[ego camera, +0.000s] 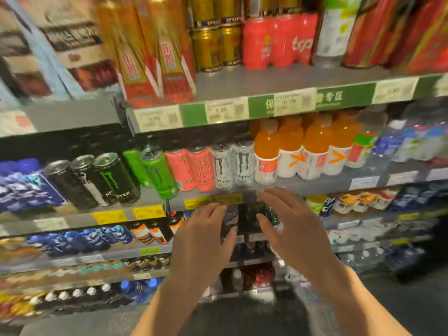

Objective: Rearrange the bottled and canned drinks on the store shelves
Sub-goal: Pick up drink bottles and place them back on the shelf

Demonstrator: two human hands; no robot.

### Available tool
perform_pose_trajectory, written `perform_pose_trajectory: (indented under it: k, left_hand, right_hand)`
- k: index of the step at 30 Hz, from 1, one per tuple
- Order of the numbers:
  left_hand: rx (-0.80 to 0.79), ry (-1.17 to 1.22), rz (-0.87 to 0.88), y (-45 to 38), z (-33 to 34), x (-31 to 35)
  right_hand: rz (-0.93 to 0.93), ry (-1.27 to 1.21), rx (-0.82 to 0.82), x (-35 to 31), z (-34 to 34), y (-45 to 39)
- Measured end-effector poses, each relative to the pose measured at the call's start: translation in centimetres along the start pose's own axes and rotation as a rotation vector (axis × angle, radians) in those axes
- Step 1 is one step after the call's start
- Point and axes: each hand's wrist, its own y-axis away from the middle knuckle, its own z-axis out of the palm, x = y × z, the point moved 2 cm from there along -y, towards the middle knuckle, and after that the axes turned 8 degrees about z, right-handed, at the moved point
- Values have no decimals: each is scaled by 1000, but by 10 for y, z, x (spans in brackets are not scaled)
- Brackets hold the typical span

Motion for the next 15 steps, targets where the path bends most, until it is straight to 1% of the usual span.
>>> perform_pose_trajectory:
  k: [3, 7, 9, 13, 15]
  left_hand:
    - [84, 12, 8, -14, -29, 12]
    - [210, 107, 19, -32, -59, 22]
    - [241, 119, 36, -40, -69, 27]
    - [267, 116, 16, -55, -80, 35]
    - [279, 123, 26, -61, -86, 41]
  right_hand:
    - [-12, -54, 2, -5, -26, -18]
    - [-50, -95, -10, -8, -55, -41]
    - [-66, -89, 6, -10, -66, -56]
    - [-104, -82, 16, -11, -87, -77]
    - [-94, -86, 16, -7, -95, -86]
